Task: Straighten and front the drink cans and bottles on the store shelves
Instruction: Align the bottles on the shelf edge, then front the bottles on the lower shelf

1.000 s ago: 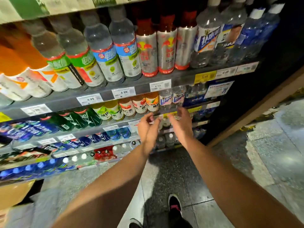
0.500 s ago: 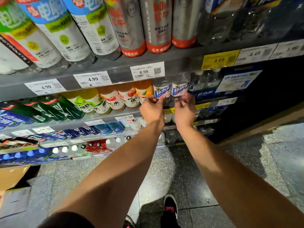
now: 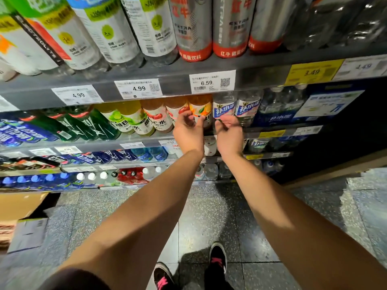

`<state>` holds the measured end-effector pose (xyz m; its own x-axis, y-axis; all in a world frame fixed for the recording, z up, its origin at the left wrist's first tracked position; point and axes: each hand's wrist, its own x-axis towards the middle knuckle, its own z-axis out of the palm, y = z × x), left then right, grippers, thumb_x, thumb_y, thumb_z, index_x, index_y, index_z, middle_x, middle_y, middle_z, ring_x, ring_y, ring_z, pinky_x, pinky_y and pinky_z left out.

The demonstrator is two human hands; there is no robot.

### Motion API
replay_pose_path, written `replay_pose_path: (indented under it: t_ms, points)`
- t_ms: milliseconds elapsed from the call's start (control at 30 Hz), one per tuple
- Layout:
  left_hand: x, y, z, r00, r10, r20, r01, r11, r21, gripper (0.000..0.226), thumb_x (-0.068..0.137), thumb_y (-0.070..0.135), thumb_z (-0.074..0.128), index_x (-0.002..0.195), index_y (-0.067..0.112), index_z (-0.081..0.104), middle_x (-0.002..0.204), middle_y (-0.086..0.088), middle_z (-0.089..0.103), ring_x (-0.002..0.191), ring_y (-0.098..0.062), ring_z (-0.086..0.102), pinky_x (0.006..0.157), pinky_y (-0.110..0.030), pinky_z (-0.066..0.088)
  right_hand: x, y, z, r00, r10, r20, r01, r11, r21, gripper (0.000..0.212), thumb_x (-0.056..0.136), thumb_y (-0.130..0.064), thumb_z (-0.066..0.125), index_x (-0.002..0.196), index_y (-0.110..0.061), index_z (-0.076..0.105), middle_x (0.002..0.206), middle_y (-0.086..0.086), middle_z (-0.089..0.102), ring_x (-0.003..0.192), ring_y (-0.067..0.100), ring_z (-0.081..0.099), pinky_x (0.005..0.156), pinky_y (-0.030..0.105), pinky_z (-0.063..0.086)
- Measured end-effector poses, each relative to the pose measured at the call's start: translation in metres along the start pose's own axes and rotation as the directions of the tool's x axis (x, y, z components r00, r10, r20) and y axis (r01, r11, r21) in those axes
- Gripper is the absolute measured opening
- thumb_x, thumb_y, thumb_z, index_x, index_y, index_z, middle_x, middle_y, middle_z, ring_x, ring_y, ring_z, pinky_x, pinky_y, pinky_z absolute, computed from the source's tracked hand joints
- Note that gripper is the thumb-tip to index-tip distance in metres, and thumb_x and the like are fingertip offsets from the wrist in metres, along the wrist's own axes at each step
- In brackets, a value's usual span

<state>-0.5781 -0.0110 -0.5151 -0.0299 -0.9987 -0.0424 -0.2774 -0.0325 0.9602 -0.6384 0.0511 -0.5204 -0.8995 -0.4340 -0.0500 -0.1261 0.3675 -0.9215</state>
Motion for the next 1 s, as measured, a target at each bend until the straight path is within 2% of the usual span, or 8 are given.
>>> replay_pose_path:
  t_ms: [167, 333, 467, 500, 600, 733, 867, 1000]
  points:
    - [0.002, -0.013, -0.012, 0.998, -0.039, -0.059, 0.036, 0.998, -0.048, 0.027, 0.075, 0.016, 0.085, 0.088, 0.022, 0.062, 0.083, -0.001, 0.067, 0.072, -0.007, 0.060, 0.079, -0.026, 0.053, -0.009, -0.007, 0.012, 1.000, -0.029, 0.002, 0.029, 0.999, -0.035, 0.014, 0.091, -0.024, 0.066, 0.100, -0.012, 0.067, 0.094, 0.008, 0.073, 0.088, 0.026, 0.069, 0.077, 0.035, 0.055]
    - [0.020, -0.018, -0.035, 0.980, -0.048, -0.191, 0.045, 0.999, -0.020, 0.034, 0.072, 0.012, 0.085, 0.094, 0.017, 0.060, 0.090, 0.001, 0.062, 0.074, -0.004, 0.054, 0.077, -0.012, 0.042, -0.010, -0.021, 0.038, 0.997, 0.004, -0.078, -0.005, 1.000, -0.015, 0.021, 0.087, -0.027, 0.072, 0.094, -0.007, 0.069, 0.087, 0.010, 0.071, 0.082, 0.026, 0.067, 0.071, 0.032, 0.052]
    - [0.036, -0.021, -0.044, 0.997, -0.056, -0.053, 0.055, 0.998, -0.013, 0.028, 0.077, 0.013, 0.083, 0.101, 0.013, 0.069, 0.085, 0.004, 0.069, 0.079, -0.009, 0.065, 0.083, -0.019, 0.053, -0.006, -0.013, 0.039, 0.995, 0.099, 0.004, -0.098, 0.994, -0.047, 0.016, 0.092, -0.031, 0.063, 0.096, -0.016, 0.067, 0.091, 0.001, 0.066, 0.076, 0.010, 0.058, 0.059, 0.001, 0.036]
    - [0.039, -0.022, -0.047, 0.998, -0.054, -0.024, 0.054, 0.998, -0.008, 0.027, 0.077, 0.014, 0.082, 0.101, 0.015, 0.070, 0.085, 0.004, 0.071, 0.080, -0.010, 0.067, 0.085, -0.023, 0.055, -0.008, -0.013, 0.041, 0.995, 0.097, 0.003, -0.096, 0.995, -0.040, 0.013, 0.092, -0.033, 0.062, 0.094, -0.020, 0.065, 0.092, 0.000, 0.066, 0.081, 0.014, 0.061, 0.060, 0.001, 0.036]
    - [0.044, -0.024, -0.060, 0.998, -0.042, -0.057, 0.039, 0.998, -0.046, 0.023, 0.076, 0.018, 0.084, 0.093, 0.022, 0.069, 0.089, -0.001, 0.073, 0.084, -0.015, 0.069, 0.086, -0.032, 0.057, -0.019, -0.021, 0.058, 0.993, 0.064, -0.096, -0.082, 0.978, -0.193, 0.036, 0.088, -0.049, 0.064, 0.095, -0.013, 0.066, 0.094, 0.008, 0.072, 0.087, 0.026, 0.069, 0.068, 0.025, 0.050]
    - [0.058, -0.027, -0.086, 0.985, -0.036, -0.167, 0.032, 0.999, -0.031, 0.031, 0.075, 0.016, 0.084, 0.102, 0.011, 0.070, 0.103, -0.007, 0.070, 0.089, -0.016, 0.065, 0.083, -0.015, 0.050, -0.036, -0.036, 0.087, 0.990, -0.112, -0.088, 0.087, 0.965, -0.249, 0.058, 0.085, -0.057, 0.061, 0.108, -0.005, 0.067, 0.100, 0.016, 0.072, 0.091, 0.030, 0.069, 0.078, 0.043, 0.055]
    - [0.072, -0.026, -0.100, 0.998, 0.031, -0.051, -0.029, 0.998, 0.048, 0.036, 0.074, 0.026, 0.085, 0.108, 0.022, 0.074, 0.092, 0.008, 0.074, 0.083, -0.007, 0.068, 0.077, -0.017, 0.053, -0.035, -0.042, 0.098, 0.992, -0.109, -0.063, 0.092, 0.970, -0.226, 0.054, 0.087, -0.048, 0.066, 0.117, -0.003, 0.063, 0.108, 0.016, 0.071, 0.096, 0.029, 0.068, 0.084, 0.035, 0.053]
    - [0.077, -0.019, -0.095, 0.999, 0.033, -0.007, -0.033, 0.996, 0.083, 0.042, 0.075, 0.027, 0.084, 0.115, 0.020, 0.073, 0.097, 0.005, 0.075, 0.086, -0.008, 0.068, 0.080, -0.017, 0.051, -0.040, -0.040, 0.109, 0.967, -0.206, -0.147, 0.157, 0.944, -0.292, 0.058, 0.085, -0.043, 0.065, 0.114, 0.008, 0.064, 0.093, 0.023, 0.072, 0.078, 0.035, 0.071, 0.067, 0.039, 0.057]
